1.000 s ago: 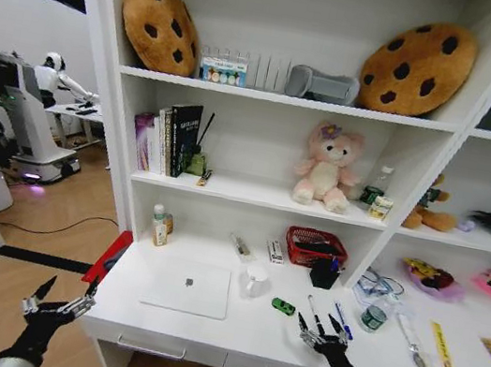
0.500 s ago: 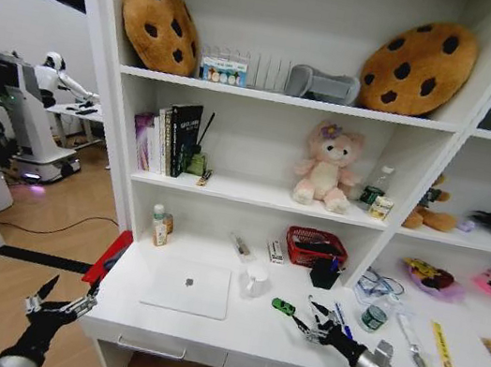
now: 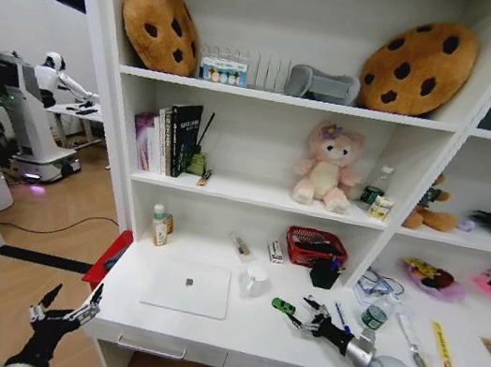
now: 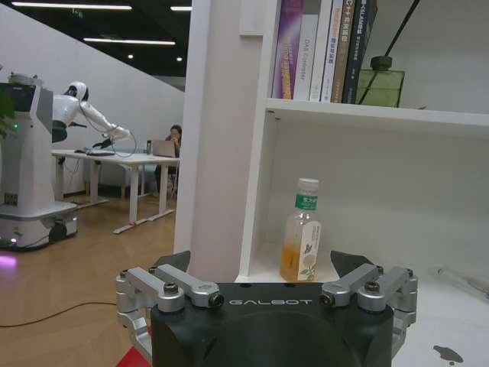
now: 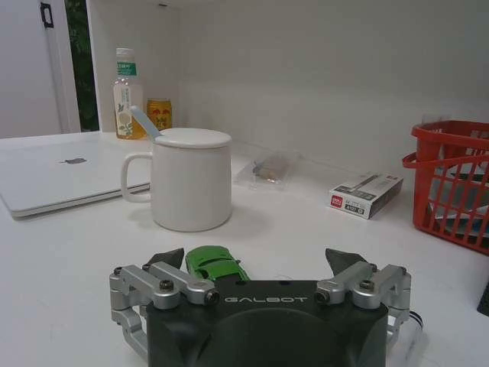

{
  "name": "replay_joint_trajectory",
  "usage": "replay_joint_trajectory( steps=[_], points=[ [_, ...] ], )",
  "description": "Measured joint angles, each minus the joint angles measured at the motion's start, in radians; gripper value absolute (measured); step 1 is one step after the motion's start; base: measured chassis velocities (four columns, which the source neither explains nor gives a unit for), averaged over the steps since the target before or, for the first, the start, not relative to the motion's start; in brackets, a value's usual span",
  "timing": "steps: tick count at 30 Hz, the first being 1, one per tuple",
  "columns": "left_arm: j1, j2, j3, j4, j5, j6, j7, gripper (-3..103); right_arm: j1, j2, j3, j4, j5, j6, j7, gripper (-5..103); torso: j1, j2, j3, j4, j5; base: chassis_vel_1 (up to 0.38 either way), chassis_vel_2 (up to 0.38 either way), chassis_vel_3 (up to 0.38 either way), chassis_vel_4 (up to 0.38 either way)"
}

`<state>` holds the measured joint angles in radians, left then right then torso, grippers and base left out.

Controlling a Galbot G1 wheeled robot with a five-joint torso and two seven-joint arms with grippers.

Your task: Organize the objects on the table.

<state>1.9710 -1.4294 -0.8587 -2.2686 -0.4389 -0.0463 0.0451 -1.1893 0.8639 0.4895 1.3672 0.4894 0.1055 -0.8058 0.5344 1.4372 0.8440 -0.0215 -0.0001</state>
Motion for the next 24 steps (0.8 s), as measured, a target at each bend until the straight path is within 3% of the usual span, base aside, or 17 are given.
replay_joint_trajectory(
  steps=[10, 12, 17, 19, 22, 24],
  points=[
    [0.008, -0.011, 0.002, 0.002, 0.005, 0.002, 0.002, 100, 0.040, 0.011, -0.062, -0.026, -0.028, -0.030, -0.061, 101, 0.000, 0.000, 0.000, 0.0000, 0.0000, 0.000, 0.000, 0.000, 0.000],
    [0.009, -0.014, 0.002, 0.002, 0.005, 0.001, 0.002, 103, 0.043, 0.009, -0.064, -0.024, -0.028, -0.042, -0.061, 97, 0.000, 0.000, 0.000, -0.0002, 0.0001, 0.000, 0.000, 0.000, 0.000],
    [0.009, -0.024, -0.001, 0.001, 0.020, -0.005, 0.002, 98, 0.060, 0.006, -0.069, -0.040, -0.041, -0.047, -0.071, 82, 0.000, 0.000, 0.000, 0.0000, 0.0001, 0.000, 0.000, 0.000, 0.000],
    [0.008, -0.024, -0.002, 0.002, 0.032, -0.009, 0.002, 98, 0.061, 0.003, -0.068, -0.050, -0.051, -0.041, -0.099, 71, 0.000, 0.000, 0.000, -0.0003, 0.0001, 0.000, 0.000, 0.000, 0.000],
    [0.007, -0.024, -0.001, 0.001, 0.032, -0.009, 0.002, 98, 0.059, 0.002, -0.066, -0.050, -0.052, -0.039, -0.106, 65, 0.000, 0.000, 0.000, -0.0002, 0.0000, 0.000, 0.000, 0.000, 0.000],
    [0.006, -0.026, -0.001, 0.000, 0.033, -0.009, 0.002, 98, 0.045, 0.002, -0.054, -0.052, -0.050, -0.025, -0.130, 49, 0.000, 0.000, 0.000, -0.0002, 0.0000, 0.000, 0.000, 0.000, 0.000]
  ],
)
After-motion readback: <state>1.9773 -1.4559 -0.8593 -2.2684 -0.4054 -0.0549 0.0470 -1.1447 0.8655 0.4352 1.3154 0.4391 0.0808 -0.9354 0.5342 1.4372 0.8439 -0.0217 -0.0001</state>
